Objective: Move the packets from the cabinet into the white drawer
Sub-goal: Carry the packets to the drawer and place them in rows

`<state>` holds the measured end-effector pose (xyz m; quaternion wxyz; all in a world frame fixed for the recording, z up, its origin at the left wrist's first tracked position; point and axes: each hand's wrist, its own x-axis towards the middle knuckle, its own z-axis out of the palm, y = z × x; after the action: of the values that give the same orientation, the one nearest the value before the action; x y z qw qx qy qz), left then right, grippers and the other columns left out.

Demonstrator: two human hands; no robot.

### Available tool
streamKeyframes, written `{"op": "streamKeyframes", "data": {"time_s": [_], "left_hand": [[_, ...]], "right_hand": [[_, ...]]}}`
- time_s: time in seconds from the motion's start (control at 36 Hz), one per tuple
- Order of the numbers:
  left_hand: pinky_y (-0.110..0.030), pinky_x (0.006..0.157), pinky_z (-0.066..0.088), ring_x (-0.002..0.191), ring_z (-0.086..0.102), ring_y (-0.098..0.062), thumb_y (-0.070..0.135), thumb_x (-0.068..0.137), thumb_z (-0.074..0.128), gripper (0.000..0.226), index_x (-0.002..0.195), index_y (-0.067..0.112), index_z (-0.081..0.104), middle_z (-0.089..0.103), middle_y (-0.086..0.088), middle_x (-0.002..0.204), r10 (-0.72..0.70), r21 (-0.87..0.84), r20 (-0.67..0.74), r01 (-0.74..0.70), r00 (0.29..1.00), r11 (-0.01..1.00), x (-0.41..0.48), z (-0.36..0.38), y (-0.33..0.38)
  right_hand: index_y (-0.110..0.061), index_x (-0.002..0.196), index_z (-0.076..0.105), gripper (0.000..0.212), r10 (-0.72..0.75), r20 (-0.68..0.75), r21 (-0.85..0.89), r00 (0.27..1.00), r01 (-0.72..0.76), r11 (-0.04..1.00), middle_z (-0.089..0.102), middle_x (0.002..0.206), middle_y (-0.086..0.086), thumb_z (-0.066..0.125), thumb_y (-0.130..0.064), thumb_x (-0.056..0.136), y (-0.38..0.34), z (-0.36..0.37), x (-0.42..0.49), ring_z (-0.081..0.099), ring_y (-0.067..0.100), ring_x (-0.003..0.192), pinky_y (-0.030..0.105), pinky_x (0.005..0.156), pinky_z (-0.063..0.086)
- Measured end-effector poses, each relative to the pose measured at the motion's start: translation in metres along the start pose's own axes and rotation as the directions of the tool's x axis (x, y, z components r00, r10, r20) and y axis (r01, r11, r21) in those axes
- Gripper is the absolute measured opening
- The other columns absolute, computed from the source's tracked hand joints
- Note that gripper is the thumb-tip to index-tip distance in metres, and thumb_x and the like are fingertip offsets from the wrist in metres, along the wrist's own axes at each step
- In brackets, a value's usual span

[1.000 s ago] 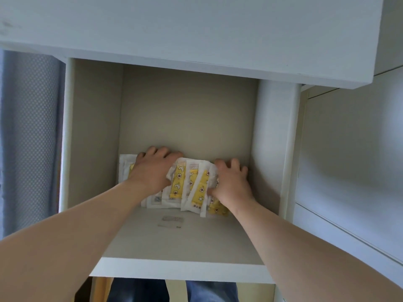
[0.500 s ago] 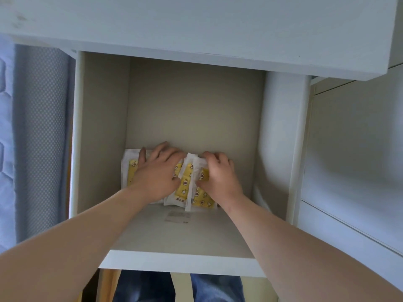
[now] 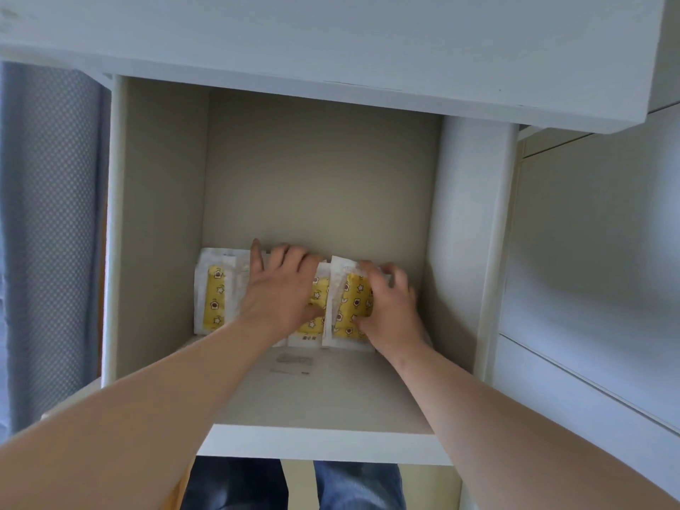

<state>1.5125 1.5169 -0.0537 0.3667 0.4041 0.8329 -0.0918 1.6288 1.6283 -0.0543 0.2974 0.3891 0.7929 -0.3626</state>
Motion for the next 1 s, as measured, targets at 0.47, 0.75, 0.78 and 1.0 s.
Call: {"op": "streamKeyframes", "data": {"time_s": [0.47,0.75,0.78,1.0], "left_hand": [[-0.056,0.113,-0.004,0.143,0.001,-0.023,0.055,0.085,0.052,0.07,0.145,0.035,0.021,0.016,0.004,0.15,-0.003,-0.03,0.049,0.004,0.999,1.0,0.003,0.002,-0.022],[-0.061,0.11,-0.008,0.144,-0.013,-0.022,0.045,0.083,0.053,0.081,0.148,0.038,0.005,0.001,0.011,0.155,0.006,-0.038,0.121,-0.002,0.993,0.999,-0.003,-0.005,-0.019],[-0.062,0.109,-0.009,0.143,-0.015,-0.022,0.047,0.082,0.053,0.081,0.147,0.039,0.006,-0.001,0.011,0.155,0.015,-0.043,0.127,-0.01,0.992,0.999,-0.003,-0.004,-0.017],[-0.063,0.109,-0.005,0.144,-0.011,-0.025,0.057,0.083,0.052,0.07,0.141,0.037,0.019,0.003,0.006,0.155,-0.004,-0.003,0.099,0.004,0.995,1.0,-0.003,0.004,-0.013]], "right_hand": [[-0.032,0.139,0.036,0.063,-0.011,0.081,0.124,0.997,0.001,0.992,0.02,0.14,0.003,0.054,-0.004,0.084,-0.02,0.02,0.008,0.037,0.028,0.126,0.037,0.104,0.04],[-0.035,0.141,0.032,0.056,-0.079,0.062,-0.141,0.995,0.087,0.986,0.022,0.143,0.001,0.047,-0.012,0.092,-0.021,0.002,0.007,0.03,0.026,0.126,0.037,0.087,0.047],[-0.035,0.141,0.032,0.056,-0.096,0.061,-0.165,0.993,0.105,0.981,0.022,0.143,0.002,0.046,-0.012,0.092,-0.021,0.0,0.007,0.03,0.027,0.126,0.037,0.085,0.046],[-0.035,0.143,0.032,0.052,-0.172,0.069,-0.219,0.983,0.183,0.958,0.023,0.148,0.001,0.044,-0.02,0.094,-0.021,0.003,0.007,0.029,0.028,0.128,0.035,0.086,0.044]]}}
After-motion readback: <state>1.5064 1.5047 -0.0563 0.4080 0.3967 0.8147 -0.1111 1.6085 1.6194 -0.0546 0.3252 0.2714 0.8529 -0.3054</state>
